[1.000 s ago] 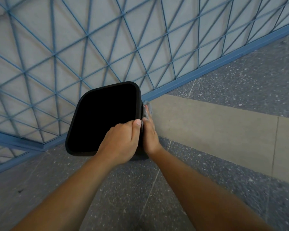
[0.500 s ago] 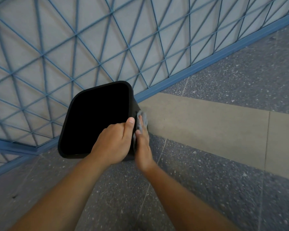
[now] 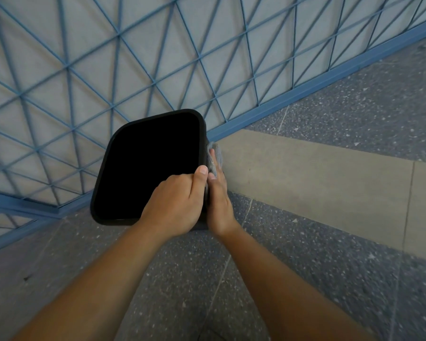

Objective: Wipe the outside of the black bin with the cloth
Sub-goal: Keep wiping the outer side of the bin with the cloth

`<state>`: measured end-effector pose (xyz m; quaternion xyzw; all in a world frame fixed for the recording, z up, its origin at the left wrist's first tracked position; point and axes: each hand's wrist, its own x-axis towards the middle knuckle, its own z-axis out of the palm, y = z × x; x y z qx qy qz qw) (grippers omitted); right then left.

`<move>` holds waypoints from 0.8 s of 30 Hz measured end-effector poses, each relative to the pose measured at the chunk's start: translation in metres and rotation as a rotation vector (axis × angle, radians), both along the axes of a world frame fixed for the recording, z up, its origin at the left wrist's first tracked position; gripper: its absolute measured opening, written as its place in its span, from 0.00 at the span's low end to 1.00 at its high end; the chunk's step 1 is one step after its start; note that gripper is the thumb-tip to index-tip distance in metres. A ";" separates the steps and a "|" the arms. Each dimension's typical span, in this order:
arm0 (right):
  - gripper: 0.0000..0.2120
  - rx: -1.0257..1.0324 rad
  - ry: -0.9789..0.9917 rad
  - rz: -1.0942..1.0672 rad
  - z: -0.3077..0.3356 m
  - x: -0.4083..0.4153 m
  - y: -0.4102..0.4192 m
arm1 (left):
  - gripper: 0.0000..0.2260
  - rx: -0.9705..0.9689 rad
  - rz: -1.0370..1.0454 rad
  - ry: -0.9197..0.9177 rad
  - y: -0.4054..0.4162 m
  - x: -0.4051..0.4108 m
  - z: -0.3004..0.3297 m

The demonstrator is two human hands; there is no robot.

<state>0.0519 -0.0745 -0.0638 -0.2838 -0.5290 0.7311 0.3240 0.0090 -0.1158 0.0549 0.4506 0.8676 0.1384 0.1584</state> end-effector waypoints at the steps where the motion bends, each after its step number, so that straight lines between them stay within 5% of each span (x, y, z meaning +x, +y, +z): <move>1: 0.32 0.013 -0.004 -0.003 -0.017 -0.005 0.002 | 0.24 0.007 0.005 0.001 0.000 0.000 0.000; 8: 0.30 -0.022 -0.006 -0.013 0.005 0.003 -0.008 | 0.26 0.005 0.006 -0.006 0.000 -0.001 0.000; 13: 0.41 -0.064 -0.075 -0.040 -0.008 -0.010 0.007 | 0.25 -0.002 0.026 0.003 -0.001 0.001 0.001; 18: 0.29 -0.019 0.047 -0.027 0.008 0.004 -0.015 | 0.23 -0.019 0.017 -0.008 -0.001 0.001 0.002; 24: 0.35 -0.019 -0.013 -0.089 0.008 -0.008 0.000 | 0.24 -0.033 0.031 0.042 0.000 0.004 0.004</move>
